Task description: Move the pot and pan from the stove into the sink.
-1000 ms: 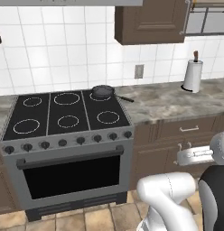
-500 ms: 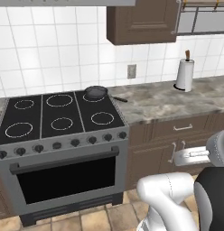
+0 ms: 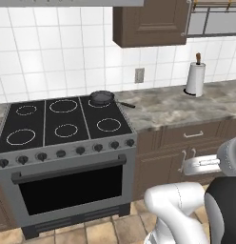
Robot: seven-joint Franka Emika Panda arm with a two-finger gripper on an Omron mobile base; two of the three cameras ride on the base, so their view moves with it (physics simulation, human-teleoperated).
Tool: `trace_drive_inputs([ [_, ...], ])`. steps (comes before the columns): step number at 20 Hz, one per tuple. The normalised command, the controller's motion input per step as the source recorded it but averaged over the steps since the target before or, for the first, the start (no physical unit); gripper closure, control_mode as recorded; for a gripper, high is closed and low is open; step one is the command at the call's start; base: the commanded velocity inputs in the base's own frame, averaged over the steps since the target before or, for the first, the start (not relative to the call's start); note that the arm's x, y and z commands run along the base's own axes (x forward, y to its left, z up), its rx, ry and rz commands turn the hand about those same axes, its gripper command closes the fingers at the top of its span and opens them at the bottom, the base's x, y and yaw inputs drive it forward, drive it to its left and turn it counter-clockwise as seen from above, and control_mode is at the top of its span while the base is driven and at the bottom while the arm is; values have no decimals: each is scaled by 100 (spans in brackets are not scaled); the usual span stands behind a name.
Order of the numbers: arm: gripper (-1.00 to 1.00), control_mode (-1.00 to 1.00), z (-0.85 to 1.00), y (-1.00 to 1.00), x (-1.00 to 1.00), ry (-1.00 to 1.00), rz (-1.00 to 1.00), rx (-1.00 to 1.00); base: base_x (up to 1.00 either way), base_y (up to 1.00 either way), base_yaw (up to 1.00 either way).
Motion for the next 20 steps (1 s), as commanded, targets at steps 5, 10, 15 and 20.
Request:
trace_drive_inputs([
  [5,-100,100,0,0,0,0,0,0,38,0,0],
  [10,-100,100,0,0,0,0,0,0,65,4,-2],
  [15,-100,100,0,0,0,0,0,0,68,11,-4],
  [20,-100,100,0,0,0,0,0,0,63,11,-4],
])
